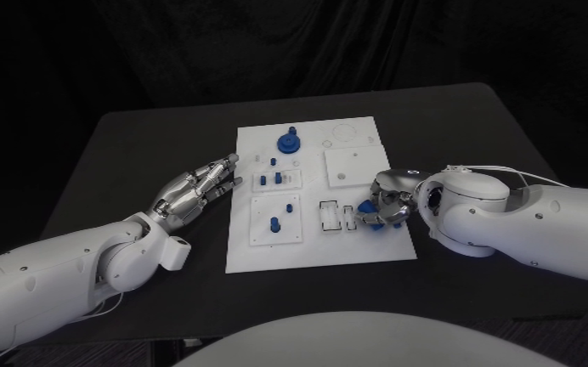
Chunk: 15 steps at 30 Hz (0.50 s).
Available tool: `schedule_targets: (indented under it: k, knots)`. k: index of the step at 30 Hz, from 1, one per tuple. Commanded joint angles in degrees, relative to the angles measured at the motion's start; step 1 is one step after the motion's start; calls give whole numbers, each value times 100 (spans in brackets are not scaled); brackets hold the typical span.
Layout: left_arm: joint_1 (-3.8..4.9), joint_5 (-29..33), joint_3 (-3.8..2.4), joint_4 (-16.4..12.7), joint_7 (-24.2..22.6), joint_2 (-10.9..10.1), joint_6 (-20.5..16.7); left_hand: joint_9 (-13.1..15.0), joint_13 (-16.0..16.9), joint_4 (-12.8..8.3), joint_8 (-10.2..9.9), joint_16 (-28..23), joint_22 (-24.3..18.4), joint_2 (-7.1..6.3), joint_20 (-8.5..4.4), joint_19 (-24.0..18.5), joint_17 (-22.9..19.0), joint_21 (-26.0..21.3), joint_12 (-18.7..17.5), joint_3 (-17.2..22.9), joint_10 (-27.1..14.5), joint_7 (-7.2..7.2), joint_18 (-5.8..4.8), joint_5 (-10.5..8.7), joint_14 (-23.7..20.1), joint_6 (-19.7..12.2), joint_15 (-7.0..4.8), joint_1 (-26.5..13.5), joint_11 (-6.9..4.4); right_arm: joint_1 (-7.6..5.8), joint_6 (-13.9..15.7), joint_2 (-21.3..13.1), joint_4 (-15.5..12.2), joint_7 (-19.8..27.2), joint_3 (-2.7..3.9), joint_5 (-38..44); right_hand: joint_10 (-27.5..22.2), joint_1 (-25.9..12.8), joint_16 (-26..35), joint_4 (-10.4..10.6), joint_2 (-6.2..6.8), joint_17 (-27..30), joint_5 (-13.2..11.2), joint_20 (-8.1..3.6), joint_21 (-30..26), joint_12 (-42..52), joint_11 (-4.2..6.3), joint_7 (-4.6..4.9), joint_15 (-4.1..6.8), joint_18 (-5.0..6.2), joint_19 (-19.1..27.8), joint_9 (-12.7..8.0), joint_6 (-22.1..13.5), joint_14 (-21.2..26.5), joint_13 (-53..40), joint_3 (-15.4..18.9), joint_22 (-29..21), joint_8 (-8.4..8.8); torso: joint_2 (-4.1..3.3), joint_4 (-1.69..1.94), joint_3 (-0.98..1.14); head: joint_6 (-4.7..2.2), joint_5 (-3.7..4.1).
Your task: Assemble the parts on the task board
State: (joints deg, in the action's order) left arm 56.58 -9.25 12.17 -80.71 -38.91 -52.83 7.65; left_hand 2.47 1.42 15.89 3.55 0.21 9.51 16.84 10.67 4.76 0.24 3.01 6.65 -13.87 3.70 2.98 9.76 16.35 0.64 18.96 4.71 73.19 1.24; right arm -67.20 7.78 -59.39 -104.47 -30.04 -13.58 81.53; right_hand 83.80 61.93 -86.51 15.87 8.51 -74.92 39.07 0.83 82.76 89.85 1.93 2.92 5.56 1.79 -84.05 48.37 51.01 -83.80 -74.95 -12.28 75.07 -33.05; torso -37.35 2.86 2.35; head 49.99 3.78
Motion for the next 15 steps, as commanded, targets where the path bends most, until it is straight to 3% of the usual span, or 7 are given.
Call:
schedule_targets:
  k: [1, 6, 8, 15]
  knots:
    - [-7, 34, -5, -18, -124, -3, 60, 6, 8, 4, 28, 24, 7, -21, 39, -12, 8, 40, 41, 47, 12, 5, 27, 32, 12, 38, 33, 61, 21, 50, 639, -59, -71, 314, -62, -855, 620, 332, 13, -449, -266, -535, 104, -11, -31, 15, 29, -114, 11, 21, -281, -964, -88, -449, -1505, -497, 1228, -64, 0, 0, 0, 1, -28]
    - [-11, 34, -6, -40, -145, -10, 45, 7, 9, 3, 30, 25, 1, -22, 41, -14, 9, 39, 43, 50, 14, 7, 28, 35, 13, 43, 33, 64, 23, -97, 1337, -124, -208, 619, -60, -1310, 620, 371, 12, -503, -258, -532, 218, -23, -20, 15, 48, -138, 26, 19, -287, -904, -69, -449, -1505, -567, 1232, -141, 0, 0, 0, 1, -45]
    - [-12, 34, -6, -42, -143, -8, 42, 7, 9, 3, 30, 25, 1, -22, 41, -14, 9, 39, 43, 50, 14, 7, 28, 35, 13, 43, 33, 64, 23, -228, 1570, -155, -291, 714, -60, -1658, 620, 388, 16, -532, -263, -519, 323, -34, -13, 15, 61, -151, 38, 17, -289, -860, -71, -447, -1505, -626, 1235, -193, 0, 0, 0, 1, -60]
    - [-14, 34, -6, -34, -144, 21, 47, 8, 9, 3, 33, 26, -1, -21, 43, -14, 9, 39, 48, 56, 17, 10, 29, 42, 15, 50, 34, 69, 29, -423, 1609, -120, -377, 687, -60, -2362, 620, 340, 32, -505, -293, -477, 353, -39, -106, 15, 59, -142, 40, 41, -249, -826, -110, -438, -1505, -666, 1202, -228, 0, 0, 0, 1, -74]
